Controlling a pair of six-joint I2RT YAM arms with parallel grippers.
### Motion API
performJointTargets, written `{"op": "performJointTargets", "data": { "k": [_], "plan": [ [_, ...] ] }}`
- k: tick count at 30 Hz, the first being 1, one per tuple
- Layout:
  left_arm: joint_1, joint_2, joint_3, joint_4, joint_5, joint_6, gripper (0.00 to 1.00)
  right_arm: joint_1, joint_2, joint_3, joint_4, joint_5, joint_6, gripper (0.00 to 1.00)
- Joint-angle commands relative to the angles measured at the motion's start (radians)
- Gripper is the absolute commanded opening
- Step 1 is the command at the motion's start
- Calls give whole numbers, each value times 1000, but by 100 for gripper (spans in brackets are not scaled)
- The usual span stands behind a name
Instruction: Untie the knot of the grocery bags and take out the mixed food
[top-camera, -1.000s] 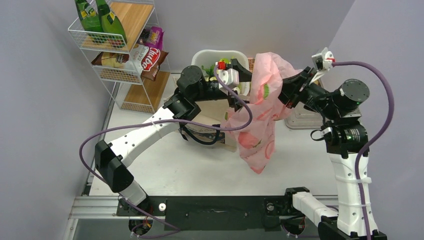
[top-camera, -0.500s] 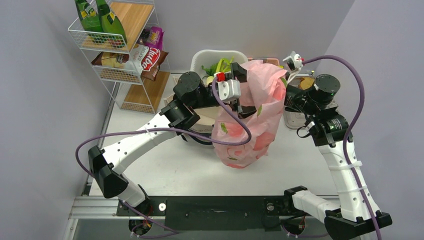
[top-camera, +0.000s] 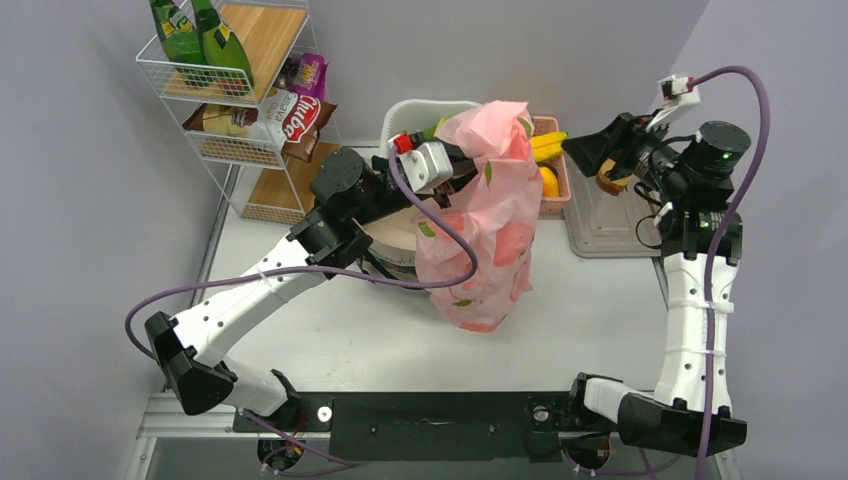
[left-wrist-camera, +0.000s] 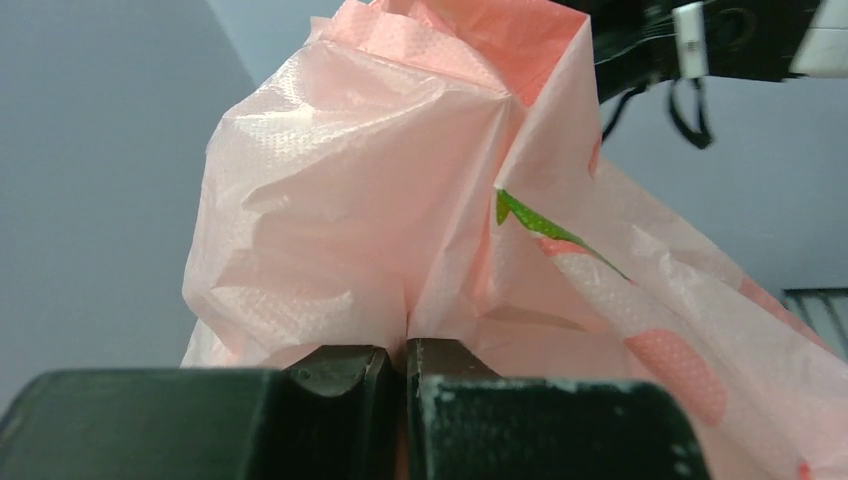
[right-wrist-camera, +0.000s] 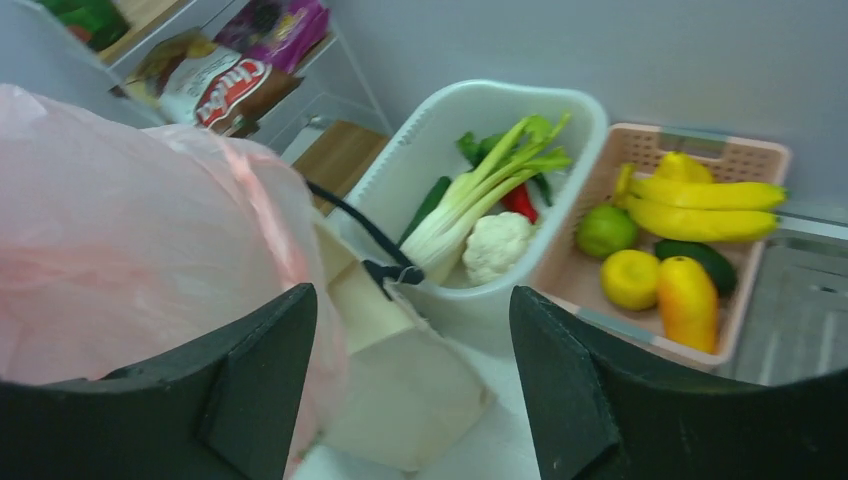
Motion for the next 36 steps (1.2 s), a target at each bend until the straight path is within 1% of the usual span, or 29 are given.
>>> {"op": "performJointTargets", "data": {
  "k": [1, 2, 3, 4, 6, 8, 9, 10, 11, 12, 13, 14, 15, 16, 17, 19, 20, 21, 22, 23, 24, 25, 26, 27, 30, 31, 33, 35, 36],
  "plan": [
    [18, 9, 40, -8, -345, -17, 0, -70, -13, 92, 8, -3, 5, 68],
    [29, 46, 91, -15, -443, -39, 0, -68, -19, 90, 13, -22, 8, 69],
    [35, 64, 150, -29, -484, -59, 0, -58, -40, 70, 22, -44, 26, 70],
    [43, 102, 174, -30, -563, -63, 0, -50, -54, 56, 40, -54, 35, 70],
    [45, 153, 242, -25, -653, -56, 0, -6, -101, -7, 40, -72, 48, 70],
    [41, 193, 295, -17, -703, -46, 0, 82, -160, -43, -6, -39, -31, 70],
    [37, 208, 330, -22, -719, -39, 0, 172, -174, -53, -29, 13, -66, 71],
    [29, 238, 349, -28, -743, -37, 0, 223, -202, -75, -59, 54, -134, 73],
    [24, 265, 388, -54, -748, -47, 0, 316, -213, -89, -62, 150, -165, 77],
    [22, 275, 405, -71, -738, -56, 0, 363, -229, -108, -62, 202, -238, 80],
    [21, 289, 434, -103, -724, -92, 0, 442, -232, -112, -61, 311, -271, 85],
    [21, 292, 443, -118, -669, -119, 0, 467, -221, -112, -57, 360, -304, 87],
    [25, 288, 447, -140, -625, -174, 0, 488, -213, -108, -41, 445, -322, 89],
    [28, 281, 443, -147, -525, -198, 0, 492, -196, -101, -25, 478, -338, 89],
    [33, 263, 422, -152, -460, -262, 0, 495, -189, -100, 21, 524, -345, 90],
    [46, 227, 373, -137, -196, -339, 0, 500, -172, -106, 97, 573, -370, 90],
    [53, 214, 356, -112, -120, -368, 0, 501, -161, -109, 117, 585, -397, 90],
    [69, 195, 326, -103, 8, -428, 0, 501, -156, -111, 147, 593, -417, 91],
    [75, 188, 309, -99, 65, -474, 0, 499, -153, -120, 167, 578, -456, 91],
    [85, 180, 306, -104, 157, -489, 0, 500, -154, -138, 212, 556, -493, 91],
    [88, 179, 311, -122, 200, -505, 0, 501, -161, -151, 237, 493, -512, 91],
    [93, 186, 320, -140, 273, -508, 0, 503, -170, -180, 297, 458, -543, 91],
    [97, 194, 349, -183, 296, -516, 0, 512, -173, -192, 325, 398, -555, 91],
    [98, 214, 364, -204, 329, -529, 0, 520, -171, -203, 360, 373, -586, 92],
    [114, 263, 415, -201, 413, -632, 0, 578, -157, -185, 333, 268, -671, 92],
    [114, 270, 423, -200, 449, -645, 0, 591, -153, -179, 321, 254, -725, 92],
    [114, 287, 450, -229, 477, -657, 0, 646, -161, -190, 316, 239, -789, 92],
    [115, 295, 460, -260, 477, -656, 0, 684, -172, -205, 321, 236, -844, 92],
    [117, 299, 464, -285, 472, -650, 0, 698, -177, -214, 322, 239, -860, 90]
  ]
}}
